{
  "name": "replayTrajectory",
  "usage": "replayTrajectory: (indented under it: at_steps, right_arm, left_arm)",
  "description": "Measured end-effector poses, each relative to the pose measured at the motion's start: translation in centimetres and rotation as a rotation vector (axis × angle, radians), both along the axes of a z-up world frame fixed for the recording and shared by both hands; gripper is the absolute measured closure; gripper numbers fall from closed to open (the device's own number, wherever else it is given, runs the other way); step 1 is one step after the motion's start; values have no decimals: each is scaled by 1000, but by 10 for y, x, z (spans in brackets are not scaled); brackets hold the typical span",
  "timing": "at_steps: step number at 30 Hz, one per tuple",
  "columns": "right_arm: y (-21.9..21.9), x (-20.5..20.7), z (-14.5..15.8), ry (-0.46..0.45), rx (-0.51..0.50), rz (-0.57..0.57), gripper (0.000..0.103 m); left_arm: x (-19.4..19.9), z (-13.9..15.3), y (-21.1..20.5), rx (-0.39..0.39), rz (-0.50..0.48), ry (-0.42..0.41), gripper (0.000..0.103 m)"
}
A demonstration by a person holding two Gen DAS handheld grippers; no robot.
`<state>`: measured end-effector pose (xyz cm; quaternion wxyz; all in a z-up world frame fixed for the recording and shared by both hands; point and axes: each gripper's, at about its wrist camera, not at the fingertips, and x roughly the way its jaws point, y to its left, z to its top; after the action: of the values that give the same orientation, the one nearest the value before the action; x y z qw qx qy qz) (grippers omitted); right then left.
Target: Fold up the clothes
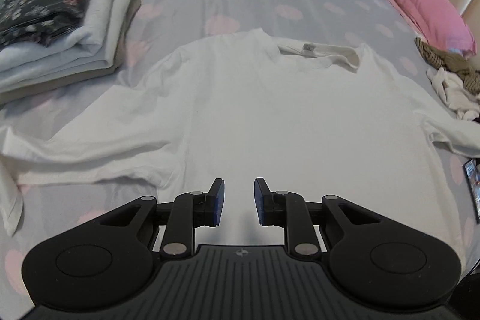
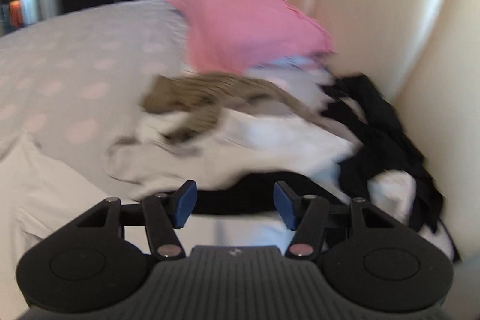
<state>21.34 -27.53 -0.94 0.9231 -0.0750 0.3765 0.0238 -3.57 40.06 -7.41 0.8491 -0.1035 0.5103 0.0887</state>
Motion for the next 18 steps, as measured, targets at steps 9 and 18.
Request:
replayTrajectory:
  at_steps: [9,18]
  right_arm:
    - [165,28,-49,104,51,391,72]
    - [318,46,-114,176,78,652,86]
  left_arm:
    - [29,-20,7,13,-1,15,84]
    - [27,-25,18,23,9,47,84]
